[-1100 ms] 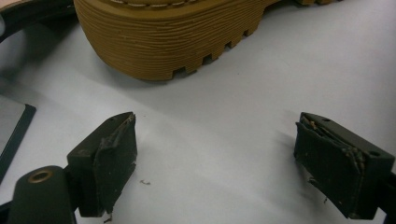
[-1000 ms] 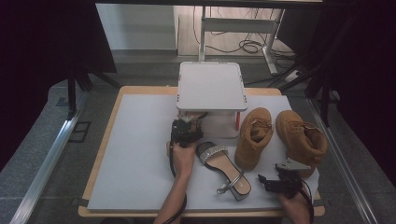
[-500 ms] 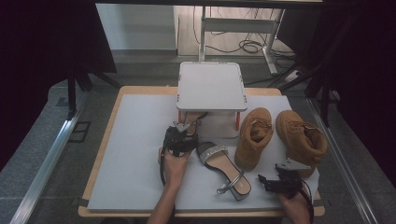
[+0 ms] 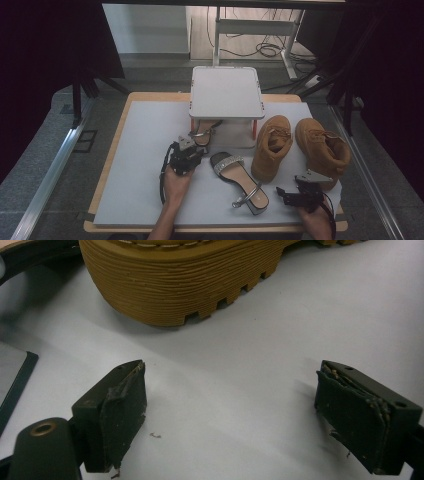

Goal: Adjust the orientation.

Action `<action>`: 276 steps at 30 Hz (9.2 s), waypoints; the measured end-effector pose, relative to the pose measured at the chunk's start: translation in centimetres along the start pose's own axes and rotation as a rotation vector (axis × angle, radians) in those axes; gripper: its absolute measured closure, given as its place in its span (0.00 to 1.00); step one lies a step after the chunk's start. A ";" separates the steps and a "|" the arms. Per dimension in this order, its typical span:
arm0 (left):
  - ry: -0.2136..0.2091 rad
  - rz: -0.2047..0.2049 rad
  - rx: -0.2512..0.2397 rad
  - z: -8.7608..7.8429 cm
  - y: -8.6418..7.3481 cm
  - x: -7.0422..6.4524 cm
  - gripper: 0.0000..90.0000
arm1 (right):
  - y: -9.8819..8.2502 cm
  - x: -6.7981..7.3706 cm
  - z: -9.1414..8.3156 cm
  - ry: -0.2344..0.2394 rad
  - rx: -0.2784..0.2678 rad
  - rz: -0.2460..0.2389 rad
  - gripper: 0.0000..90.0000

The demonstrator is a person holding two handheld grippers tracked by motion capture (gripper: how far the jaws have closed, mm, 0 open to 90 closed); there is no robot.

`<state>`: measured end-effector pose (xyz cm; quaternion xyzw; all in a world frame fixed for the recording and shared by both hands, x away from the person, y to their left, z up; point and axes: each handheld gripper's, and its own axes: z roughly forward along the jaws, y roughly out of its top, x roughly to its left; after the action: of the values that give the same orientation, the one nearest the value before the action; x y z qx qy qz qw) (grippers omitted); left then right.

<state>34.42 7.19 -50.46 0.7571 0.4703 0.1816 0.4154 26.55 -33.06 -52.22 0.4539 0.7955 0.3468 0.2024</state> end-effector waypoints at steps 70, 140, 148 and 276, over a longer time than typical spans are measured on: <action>0.000 0.043 0.006 4.3 3.2 -0.4 0.94 | 0.0 0.0 0.0 0.001 -0.001 0.000 0.15; -0.054 0.149 0.097 -1.3 0.7 0.8 0.20 | 0.0 0.0 0.0 0.000 0.000 0.000 0.15; -0.052 0.172 0.096 -2.1 0.1 1.2 0.17 | 0.0 0.0 0.0 0.000 0.000 0.000 0.15; 0.004 0.115 0.175 -5.9 -6.1 4.7 0.14 | -0.1 8.8 -1.5 0.552 -0.003 -0.150 1.00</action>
<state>29.40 15.27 -52.48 0.8160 0.4409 0.1646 0.3356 21.04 -26.03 -51.31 0.2820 0.8513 0.4425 0.0039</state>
